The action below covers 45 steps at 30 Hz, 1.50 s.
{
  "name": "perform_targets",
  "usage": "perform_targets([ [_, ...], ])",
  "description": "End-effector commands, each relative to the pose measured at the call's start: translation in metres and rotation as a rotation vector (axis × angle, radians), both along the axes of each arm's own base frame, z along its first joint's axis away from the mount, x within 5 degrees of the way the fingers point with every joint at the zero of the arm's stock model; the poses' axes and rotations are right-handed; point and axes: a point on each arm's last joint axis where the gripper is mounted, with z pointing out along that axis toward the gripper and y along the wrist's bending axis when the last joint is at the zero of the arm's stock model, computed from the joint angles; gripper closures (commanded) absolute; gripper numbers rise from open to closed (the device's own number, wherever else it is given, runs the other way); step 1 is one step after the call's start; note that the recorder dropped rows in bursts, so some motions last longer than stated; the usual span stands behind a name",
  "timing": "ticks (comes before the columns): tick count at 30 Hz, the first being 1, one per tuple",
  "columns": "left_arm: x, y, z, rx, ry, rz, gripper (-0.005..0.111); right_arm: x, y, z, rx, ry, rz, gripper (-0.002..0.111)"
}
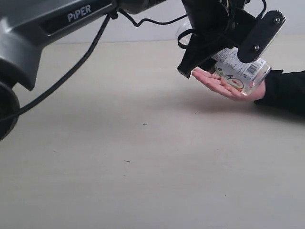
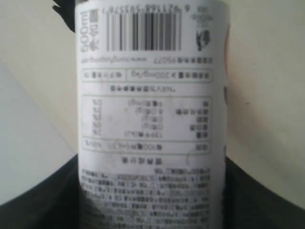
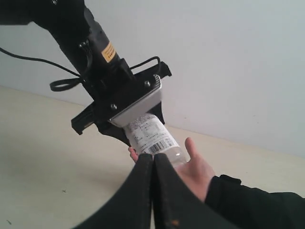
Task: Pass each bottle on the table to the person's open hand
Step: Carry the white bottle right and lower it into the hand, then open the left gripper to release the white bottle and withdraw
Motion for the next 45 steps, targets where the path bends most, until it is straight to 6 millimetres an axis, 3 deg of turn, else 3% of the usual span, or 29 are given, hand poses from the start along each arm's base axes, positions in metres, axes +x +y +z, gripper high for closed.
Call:
perform_targets([
  [1,0.01,-0.01,-0.023,0.046,-0.098,-0.147,0.107,0.0,0.0,0.0,0.0,-0.006,-0.005,0.108],
  [6,0.018,-0.02,-0.05,0.071,-0.15,-0.237,0.107,0.0,0.0,0.0,0.0,-0.006,-0.005,0.108],
  [13,0.025,-0.035,-0.07,-0.053,-0.206,-0.29,0.107,0.0,0.0,0.0,0.0,-0.006,-0.005,0.108],
  [22,0.046,-0.017,-0.08,-0.06,-0.193,-0.221,0.107,0.0,0.0,0.0,0.0,-0.006,-0.005,0.108],
  [26,0.045,-0.017,-0.081,-0.072,-0.169,-0.193,0.106,0.0,0.0,0.0,0.0,-0.006,-0.005,0.108],
  [28,0.044,-0.018,-0.081,-0.084,-0.157,-0.174,0.098,0.0,0.0,0.0,0.0,-0.006,-0.005,0.108],
  [31,0.044,-0.019,-0.081,-0.094,-0.148,-0.16,0.071,0.0,0.0,0.0,0.0,-0.006,-0.005,0.108],
  [32,0.043,-0.019,-0.081,-0.104,-0.137,-0.144,0.045,0.0,0.0,0.0,0.0,-0.006,-0.005,0.108],
  [33,0.043,-0.019,-0.081,-0.114,-0.127,-0.126,0.034,0.0,0.0,0.0,0.0,-0.006,-0.005,0.108],
  [34,0.045,-0.02,-0.079,-0.151,-0.132,-0.089,0.011,0.0,0.0,0.0,0.0,-0.006,-0.005,0.108],
  [35,0.045,-0.019,-0.077,-0.159,-0.132,-0.077,0.002,0.0,0.0,0.0,0.0,-0.006,-0.005,0.108],
  [40,0.039,-0.022,-0.062,-0.188,-0.13,-0.061,0.002,0.0,0.0,0.0,0.0,-0.006,-0.005,0.108],
  [45,0.015,-0.006,-0.005,-0.241,0.054,0.124,0.002,0.0,0.0,0.001,0.005,-0.021,-0.008,0.108],
])
